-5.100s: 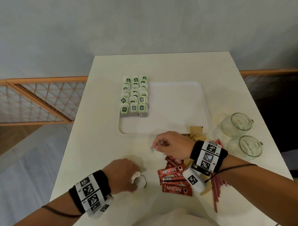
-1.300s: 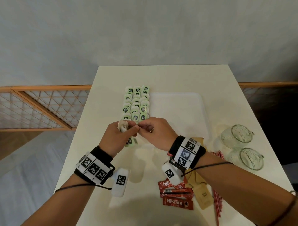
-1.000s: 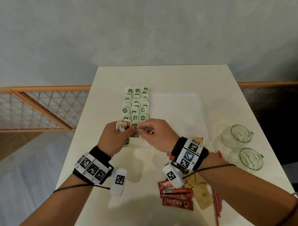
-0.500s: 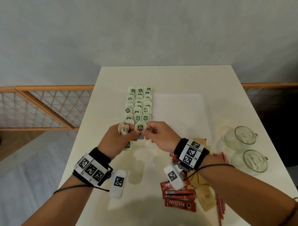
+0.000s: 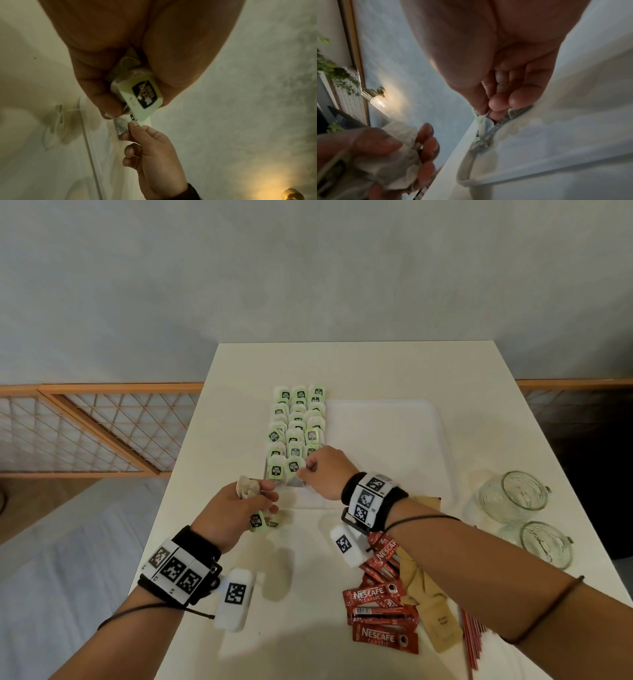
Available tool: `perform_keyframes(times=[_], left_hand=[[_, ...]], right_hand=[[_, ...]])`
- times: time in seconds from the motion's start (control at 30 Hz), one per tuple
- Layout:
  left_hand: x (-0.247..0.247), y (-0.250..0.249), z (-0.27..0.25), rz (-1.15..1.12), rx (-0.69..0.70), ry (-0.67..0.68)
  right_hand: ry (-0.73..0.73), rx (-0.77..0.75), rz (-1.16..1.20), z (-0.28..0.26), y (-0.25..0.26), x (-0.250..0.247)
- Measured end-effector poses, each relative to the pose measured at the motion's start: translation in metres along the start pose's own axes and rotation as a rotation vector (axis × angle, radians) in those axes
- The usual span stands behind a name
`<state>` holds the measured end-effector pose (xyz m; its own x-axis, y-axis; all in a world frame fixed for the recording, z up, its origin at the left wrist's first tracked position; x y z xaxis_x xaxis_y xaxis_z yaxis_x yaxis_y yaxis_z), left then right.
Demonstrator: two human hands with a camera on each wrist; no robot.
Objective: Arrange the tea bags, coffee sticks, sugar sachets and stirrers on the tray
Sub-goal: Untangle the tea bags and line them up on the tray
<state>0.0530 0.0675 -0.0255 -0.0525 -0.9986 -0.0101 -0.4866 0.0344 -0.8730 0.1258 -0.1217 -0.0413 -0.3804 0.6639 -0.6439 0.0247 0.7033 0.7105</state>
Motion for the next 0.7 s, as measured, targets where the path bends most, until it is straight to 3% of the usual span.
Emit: perform_keyframes(times=[0.33, 0.5, 0.7], left_hand=[[0.001, 0.0, 0.005, -0.043, 0.042, 0.025], [0.002, -0.002, 0.007, -0.022, 0.061, 0.032], [0.01, -0.014, 0.007, 0.133, 0.151, 0.167]], right_hand=[[-0.058, 0.11, -0.198, 0.022, 0.003, 0.005], [-0.085, 0.095, -0.111, 0.014, 0.005, 0.0], [0.2, -0.172, 0.241, -0.024, 0.023, -0.003]])
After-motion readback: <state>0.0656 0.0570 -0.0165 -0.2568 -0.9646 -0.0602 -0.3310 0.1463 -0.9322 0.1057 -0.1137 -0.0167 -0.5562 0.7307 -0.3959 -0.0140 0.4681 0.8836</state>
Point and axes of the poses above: each hand's wrist, its own z-axis towards the middle knuckle, its own x-axis out of the palm, y = z × x, the point moved 4 cm from there along z, towards the middle knuckle
